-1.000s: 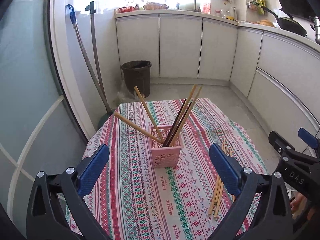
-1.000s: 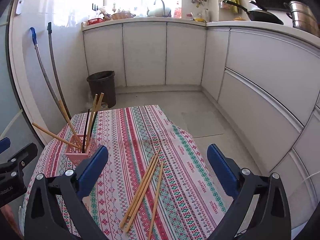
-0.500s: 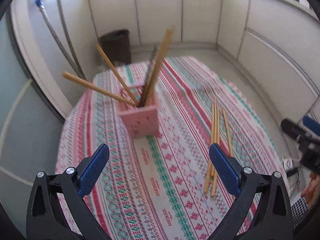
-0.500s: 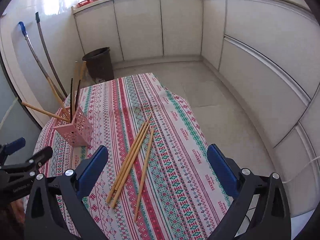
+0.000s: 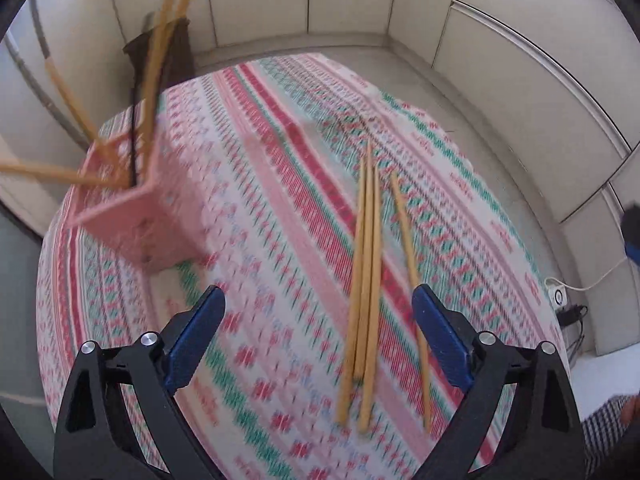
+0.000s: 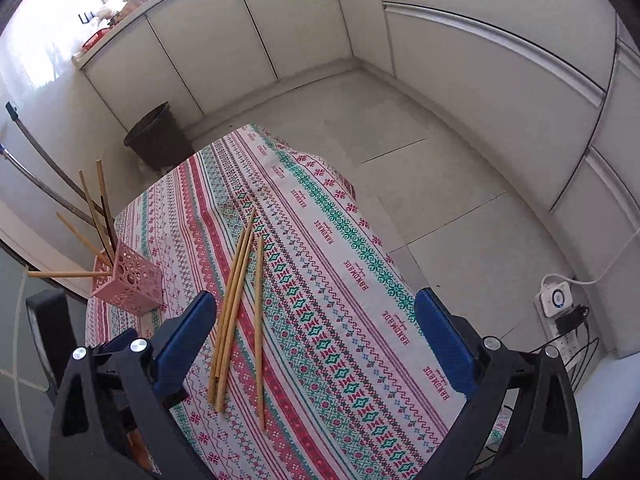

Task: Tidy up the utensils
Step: 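Grasp a wooden chopstick with the left gripper while the right gripper grasps another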

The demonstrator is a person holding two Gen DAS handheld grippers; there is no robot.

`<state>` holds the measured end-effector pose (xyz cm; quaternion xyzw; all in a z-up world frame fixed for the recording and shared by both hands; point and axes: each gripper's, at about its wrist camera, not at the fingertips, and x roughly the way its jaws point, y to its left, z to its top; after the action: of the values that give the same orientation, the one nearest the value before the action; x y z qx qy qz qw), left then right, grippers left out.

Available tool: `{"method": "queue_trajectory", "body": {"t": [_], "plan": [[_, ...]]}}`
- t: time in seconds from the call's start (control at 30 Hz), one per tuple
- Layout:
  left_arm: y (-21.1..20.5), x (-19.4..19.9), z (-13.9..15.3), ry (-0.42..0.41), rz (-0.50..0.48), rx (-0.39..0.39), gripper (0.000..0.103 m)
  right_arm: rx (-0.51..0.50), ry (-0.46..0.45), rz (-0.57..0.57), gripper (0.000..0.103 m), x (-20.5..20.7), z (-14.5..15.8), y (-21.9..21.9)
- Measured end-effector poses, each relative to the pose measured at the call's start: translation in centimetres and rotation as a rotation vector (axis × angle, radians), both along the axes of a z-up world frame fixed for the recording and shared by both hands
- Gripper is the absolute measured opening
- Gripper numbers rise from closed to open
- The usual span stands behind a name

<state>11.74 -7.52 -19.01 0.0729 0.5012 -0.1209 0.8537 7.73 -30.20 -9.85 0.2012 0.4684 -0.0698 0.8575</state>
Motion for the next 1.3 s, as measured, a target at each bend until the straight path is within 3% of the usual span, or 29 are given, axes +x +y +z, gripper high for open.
{"method": "queue_trajectory", "body": {"t": [0.13, 0.27, 0.43, 0.5, 0.7, 0.87, 0.97, 1.1, 1.3], "plan": [[-2.4, 3.8, -1.1, 0.047, -0.01, 0.023, 0.076, 0.011, 0.018, -0.03, 0.096, 0.7, -0.8, -1.2], [-4.0, 7.9, -2.5, 0.099, 0.003, 0.03, 0.073, 0.108, 0.061, -0.059, 0.096, 1.4, -1.8, -3.2], [-4.4, 12.4, -4.6, 0.219, 0.052, 0.025, 0.057, 0.21, 0.081, -0.107, 0.096, 2.4, -2.4, -5.3], [-4.1, 13.6, -5.5, 0.272, 0.071, 0.012, 0.057, 0.242, 0.088, -0.115, 0.096, 2.8, -2.6, -5.8], [-4.5, 14.1, -5.5, 0.274, 0.048, 0.038, 0.054, 0.329, 0.135, -0.135, 0.096, 3.4, -4.0, -6.6], [-3.5, 15.3, -5.0, 0.314, 0.072, -0.063, 0.049, 0.335, 0.139, -0.122, 0.096, 3.4, -4.1, -6.2], [-3.3, 15.2, -4.7, 0.292, 0.064, 0.005, 0.044, 0.337, 0.14, -0.122, 0.096, 3.5, -4.1, -6.1], [-3.0, 15.2, -5.2, 0.314, 0.057, 0.027, 0.041, 0.347, 0.153, -0.115, 0.096, 3.6, -4.4, -6.0], [-2.7, 14.4, -4.7, 0.3, 0.056, -0.016, 0.041, 0.341, 0.148, -0.12, 0.096, 3.6, -4.4, -6.0]]}}
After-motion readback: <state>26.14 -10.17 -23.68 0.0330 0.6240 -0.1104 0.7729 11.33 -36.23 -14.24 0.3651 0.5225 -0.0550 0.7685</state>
